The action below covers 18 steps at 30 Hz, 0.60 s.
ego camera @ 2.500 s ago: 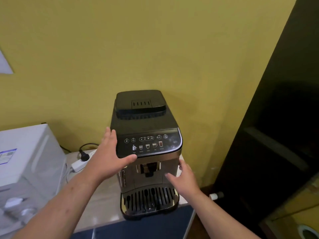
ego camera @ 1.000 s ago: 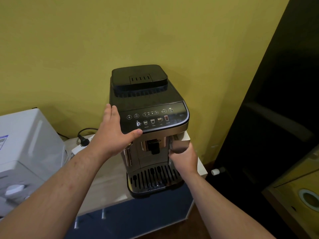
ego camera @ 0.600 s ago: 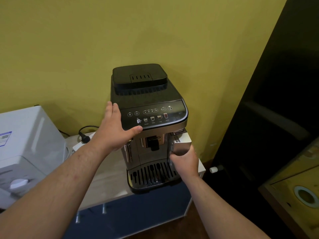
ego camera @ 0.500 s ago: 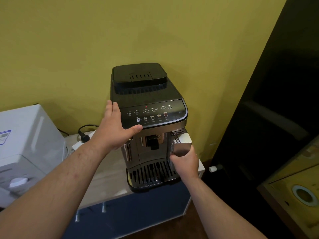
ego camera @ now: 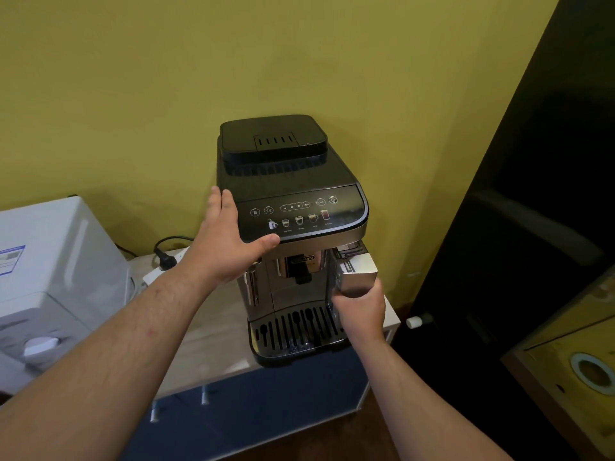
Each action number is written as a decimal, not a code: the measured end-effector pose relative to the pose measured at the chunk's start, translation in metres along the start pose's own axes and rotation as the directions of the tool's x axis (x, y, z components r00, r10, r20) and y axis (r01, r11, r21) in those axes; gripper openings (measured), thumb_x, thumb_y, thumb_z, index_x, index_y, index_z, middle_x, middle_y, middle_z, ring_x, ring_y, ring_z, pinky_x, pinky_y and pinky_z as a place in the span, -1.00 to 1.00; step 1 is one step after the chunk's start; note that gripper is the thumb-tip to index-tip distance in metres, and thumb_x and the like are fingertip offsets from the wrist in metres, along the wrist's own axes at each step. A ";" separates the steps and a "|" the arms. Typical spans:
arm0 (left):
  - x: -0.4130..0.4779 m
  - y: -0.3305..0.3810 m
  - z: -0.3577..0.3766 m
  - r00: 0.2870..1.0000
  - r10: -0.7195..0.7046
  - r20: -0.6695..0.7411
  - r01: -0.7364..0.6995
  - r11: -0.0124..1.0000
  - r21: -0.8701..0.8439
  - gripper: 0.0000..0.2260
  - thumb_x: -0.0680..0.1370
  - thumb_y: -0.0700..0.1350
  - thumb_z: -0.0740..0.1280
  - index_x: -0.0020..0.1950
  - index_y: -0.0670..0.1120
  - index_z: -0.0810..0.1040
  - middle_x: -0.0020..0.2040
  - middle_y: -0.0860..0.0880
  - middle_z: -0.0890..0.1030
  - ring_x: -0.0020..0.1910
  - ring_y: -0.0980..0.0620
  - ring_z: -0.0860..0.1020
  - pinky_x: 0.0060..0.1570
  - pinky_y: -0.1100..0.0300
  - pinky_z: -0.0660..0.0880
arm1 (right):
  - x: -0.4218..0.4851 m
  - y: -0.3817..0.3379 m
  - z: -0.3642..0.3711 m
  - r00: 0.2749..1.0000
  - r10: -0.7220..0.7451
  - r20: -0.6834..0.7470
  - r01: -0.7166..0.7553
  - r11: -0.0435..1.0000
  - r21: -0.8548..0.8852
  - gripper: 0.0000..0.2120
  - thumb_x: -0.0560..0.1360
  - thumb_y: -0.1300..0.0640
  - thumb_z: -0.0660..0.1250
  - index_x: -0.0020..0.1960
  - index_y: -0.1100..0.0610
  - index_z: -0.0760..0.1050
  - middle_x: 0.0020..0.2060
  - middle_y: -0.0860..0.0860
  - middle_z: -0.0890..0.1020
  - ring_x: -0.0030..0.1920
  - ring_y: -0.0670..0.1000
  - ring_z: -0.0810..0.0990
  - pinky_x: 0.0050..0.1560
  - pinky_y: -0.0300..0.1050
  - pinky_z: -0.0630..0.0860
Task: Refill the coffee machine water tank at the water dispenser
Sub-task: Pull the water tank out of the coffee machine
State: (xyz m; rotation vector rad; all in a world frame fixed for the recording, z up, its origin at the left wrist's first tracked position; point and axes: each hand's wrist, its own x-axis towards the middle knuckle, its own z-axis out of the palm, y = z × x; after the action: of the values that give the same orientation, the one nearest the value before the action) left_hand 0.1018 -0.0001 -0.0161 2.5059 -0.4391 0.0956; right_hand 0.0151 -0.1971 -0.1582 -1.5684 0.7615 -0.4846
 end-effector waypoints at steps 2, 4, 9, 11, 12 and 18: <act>0.000 0.000 0.000 1.000 0.000 0.003 0.000 1.000 -0.001 0.02 0.46 0.24 0.40 0.62 -0.13 -0.19 0.64 -0.07 -0.26 0.62 -0.05 -0.14 0.51 0.05 0.00 | -0.001 -0.001 0.001 1.000 0.007 0.001 -0.007 1.000 0.013 -0.44 0.23 0.20 0.57 0.11 -0.02 0.37 0.00 0.01 0.55 -0.03 -0.03 0.57 -0.34 -0.39 0.46; 0.001 -0.001 0.000 1.000 -0.001 0.005 0.001 1.000 -0.003 0.02 0.46 0.23 0.40 0.62 -0.14 -0.19 0.64 -0.08 -0.26 0.62 -0.05 -0.15 0.51 0.06 -0.01 | -0.003 0.000 -0.001 1.000 0.011 0.002 -0.011 1.000 0.026 -0.43 0.23 0.21 0.57 0.11 -0.02 0.37 0.01 0.02 0.55 -0.02 -0.02 0.56 -0.36 -0.40 0.46; 0.002 -0.001 0.001 1.000 0.000 0.006 0.000 1.000 -0.015 0.03 0.46 0.22 0.41 0.62 -0.15 -0.19 0.64 -0.09 -0.26 0.62 -0.05 -0.17 0.52 0.07 -0.03 | -0.014 0.007 -0.012 1.000 0.016 0.010 -0.017 0.997 0.070 -0.39 0.24 0.27 0.57 0.15 -0.01 0.36 0.03 0.02 0.54 0.03 0.01 0.56 -0.40 -0.44 0.48; 0.002 -0.001 0.001 1.000 0.002 0.007 -0.002 1.000 -0.017 0.02 0.46 0.21 0.41 0.62 -0.16 -0.19 0.64 -0.09 -0.26 0.62 -0.05 -0.17 0.51 0.07 -0.04 | -0.018 0.008 -0.016 1.000 0.010 0.013 -0.011 0.996 0.089 -0.40 0.24 0.29 0.57 0.15 0.02 0.38 0.04 0.05 0.56 0.03 0.03 0.57 -0.40 -0.47 0.46; 0.002 -0.001 0.000 1.000 0.004 0.007 -0.004 1.000 -0.017 0.02 0.46 0.21 0.41 0.62 -0.16 -0.19 0.64 -0.09 -0.26 0.62 -0.05 -0.17 0.51 0.07 -0.04 | -0.020 0.008 -0.017 1.000 0.005 0.014 -0.007 0.995 0.096 -0.40 0.24 0.30 0.57 0.15 0.02 0.38 0.04 0.05 0.56 0.04 0.04 0.57 -0.39 -0.48 0.45; 0.001 0.000 0.000 1.000 0.000 0.008 0.000 1.000 -0.021 0.02 0.47 0.19 0.41 0.62 -0.17 -0.18 0.64 -0.10 -0.25 0.62 -0.06 -0.16 0.52 0.05 -0.03 | -0.034 0.013 -0.028 1.000 0.001 0.025 -0.004 0.992 0.127 -0.39 0.24 0.31 0.56 0.17 -0.01 0.38 0.07 0.03 0.55 0.06 0.00 0.55 -0.35 -0.47 0.47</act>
State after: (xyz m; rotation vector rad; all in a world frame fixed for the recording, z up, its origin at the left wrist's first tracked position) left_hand 0.1032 -0.0005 -0.0160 2.4861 -0.4418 0.0800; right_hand -0.0307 -0.1928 -0.1630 -1.4529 0.6998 -0.5014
